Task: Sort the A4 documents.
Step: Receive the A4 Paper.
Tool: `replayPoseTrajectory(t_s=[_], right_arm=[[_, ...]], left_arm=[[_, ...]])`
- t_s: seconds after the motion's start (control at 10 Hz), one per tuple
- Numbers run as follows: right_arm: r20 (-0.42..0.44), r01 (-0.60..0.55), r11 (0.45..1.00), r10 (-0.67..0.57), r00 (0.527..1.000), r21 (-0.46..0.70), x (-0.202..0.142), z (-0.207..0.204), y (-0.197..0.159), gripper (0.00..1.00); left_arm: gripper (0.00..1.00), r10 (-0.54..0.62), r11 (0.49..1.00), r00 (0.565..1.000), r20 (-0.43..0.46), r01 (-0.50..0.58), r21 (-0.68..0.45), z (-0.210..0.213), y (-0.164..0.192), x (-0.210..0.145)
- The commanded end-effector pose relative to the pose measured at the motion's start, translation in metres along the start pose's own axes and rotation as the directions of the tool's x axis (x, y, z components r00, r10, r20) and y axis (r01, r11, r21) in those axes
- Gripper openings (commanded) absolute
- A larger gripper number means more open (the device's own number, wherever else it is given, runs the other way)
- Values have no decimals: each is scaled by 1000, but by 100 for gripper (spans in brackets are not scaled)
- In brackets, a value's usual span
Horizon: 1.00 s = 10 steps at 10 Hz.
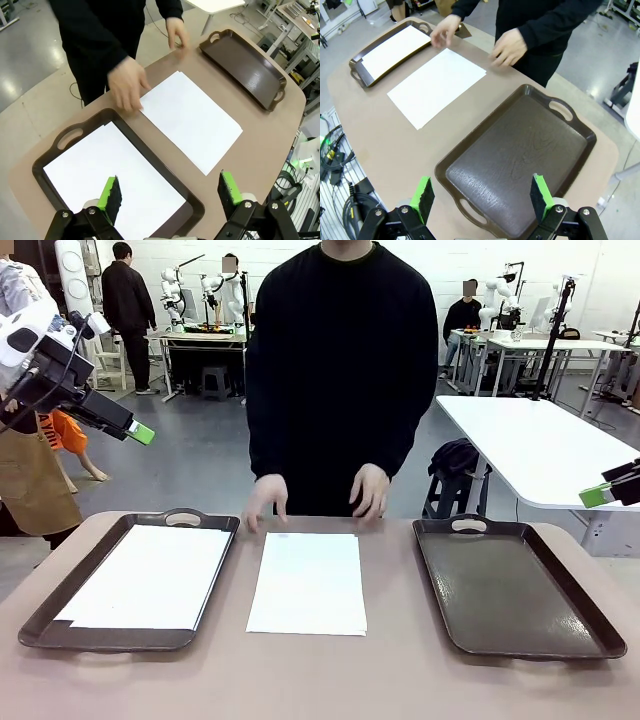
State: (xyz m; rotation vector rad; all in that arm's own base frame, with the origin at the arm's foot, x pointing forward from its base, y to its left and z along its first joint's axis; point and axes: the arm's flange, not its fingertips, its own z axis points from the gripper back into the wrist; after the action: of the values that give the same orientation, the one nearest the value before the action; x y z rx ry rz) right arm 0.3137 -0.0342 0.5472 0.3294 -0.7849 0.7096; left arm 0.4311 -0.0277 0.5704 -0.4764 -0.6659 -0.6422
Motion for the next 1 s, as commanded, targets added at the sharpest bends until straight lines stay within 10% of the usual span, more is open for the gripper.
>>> replayPoseTrajectory(t_s=[0.0,0.9], right_arm=[[2,1,1000,-1,1000,10,0,-2,0,100],[2,1,1000,-1,1000,10,0,-2,0,100]], left_arm=[[100,-14,1000,1000,2,14,-2,0,1,0],[100,-14,1000,1000,2,14,-2,0,1,0]])
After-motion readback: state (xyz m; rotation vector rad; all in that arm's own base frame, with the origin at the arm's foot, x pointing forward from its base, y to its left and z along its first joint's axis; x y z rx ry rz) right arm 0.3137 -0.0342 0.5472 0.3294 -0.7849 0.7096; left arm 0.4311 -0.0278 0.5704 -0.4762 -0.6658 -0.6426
